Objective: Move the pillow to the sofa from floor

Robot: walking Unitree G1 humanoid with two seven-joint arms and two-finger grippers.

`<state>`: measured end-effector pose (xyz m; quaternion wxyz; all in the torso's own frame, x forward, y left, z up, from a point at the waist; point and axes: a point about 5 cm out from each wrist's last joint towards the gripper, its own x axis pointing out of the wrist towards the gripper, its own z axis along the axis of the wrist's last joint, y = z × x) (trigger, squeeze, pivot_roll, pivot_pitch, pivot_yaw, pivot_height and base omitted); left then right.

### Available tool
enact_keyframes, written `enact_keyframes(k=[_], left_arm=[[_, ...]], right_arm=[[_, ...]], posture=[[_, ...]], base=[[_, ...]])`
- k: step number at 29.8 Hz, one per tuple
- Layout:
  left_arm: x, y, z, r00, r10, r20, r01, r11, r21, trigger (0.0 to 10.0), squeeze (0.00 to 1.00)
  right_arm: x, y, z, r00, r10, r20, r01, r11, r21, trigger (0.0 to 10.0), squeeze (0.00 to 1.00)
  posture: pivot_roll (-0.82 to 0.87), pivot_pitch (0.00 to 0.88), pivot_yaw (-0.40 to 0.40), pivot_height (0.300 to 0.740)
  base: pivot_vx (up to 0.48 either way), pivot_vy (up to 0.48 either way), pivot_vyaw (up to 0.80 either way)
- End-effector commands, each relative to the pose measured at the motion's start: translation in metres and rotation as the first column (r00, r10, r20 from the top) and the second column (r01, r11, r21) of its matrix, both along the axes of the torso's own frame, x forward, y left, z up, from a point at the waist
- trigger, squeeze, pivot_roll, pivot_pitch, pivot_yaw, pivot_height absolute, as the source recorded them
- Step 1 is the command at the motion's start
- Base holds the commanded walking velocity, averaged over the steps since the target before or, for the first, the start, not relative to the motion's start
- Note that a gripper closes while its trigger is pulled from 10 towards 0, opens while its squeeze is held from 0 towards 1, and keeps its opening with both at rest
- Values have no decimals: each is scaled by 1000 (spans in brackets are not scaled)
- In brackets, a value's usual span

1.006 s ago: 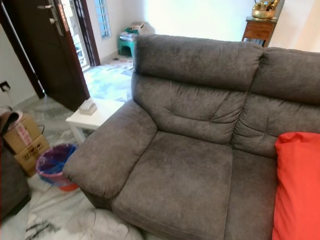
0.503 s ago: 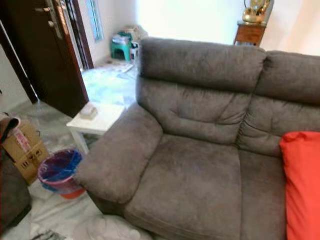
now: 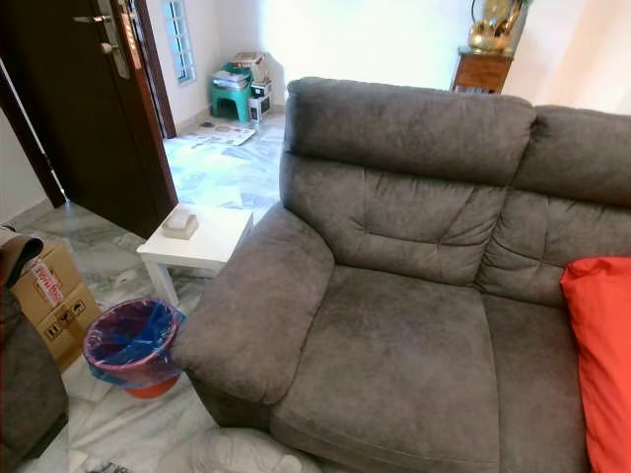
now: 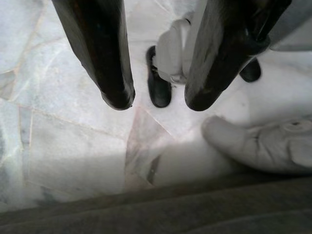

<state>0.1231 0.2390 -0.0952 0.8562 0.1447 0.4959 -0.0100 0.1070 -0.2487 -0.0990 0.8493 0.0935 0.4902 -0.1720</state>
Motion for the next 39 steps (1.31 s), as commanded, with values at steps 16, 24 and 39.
enact_keyframes(k=[16, 24, 39], left_arm=[[2, -4, 0, 1000, 4, 10, -4, 1000, -12, 10000, 0], [3, -4, 0, 1000, 4, 12, -4, 1000, -11, 10000, 0], [3, -4, 0, 1000, 4, 9, -4, 1000, -10, 10000, 0]], right_arm=[[-3, -5, 1, 1000, 2, -14, -2, 1000, -25, 10000, 0], [-2, -3, 0, 1000, -4, -6, 3, 1000, -18, 10000, 0], [-1, -2, 0, 1000, -5, -2, 5, 1000, -16, 10000, 0]], posture=[[104, 0, -13, 740], [103, 0, -9, 740], [105, 0, -11, 740]], base=[[0, 331, 0], [0, 331, 0], [0, 333, 0]])
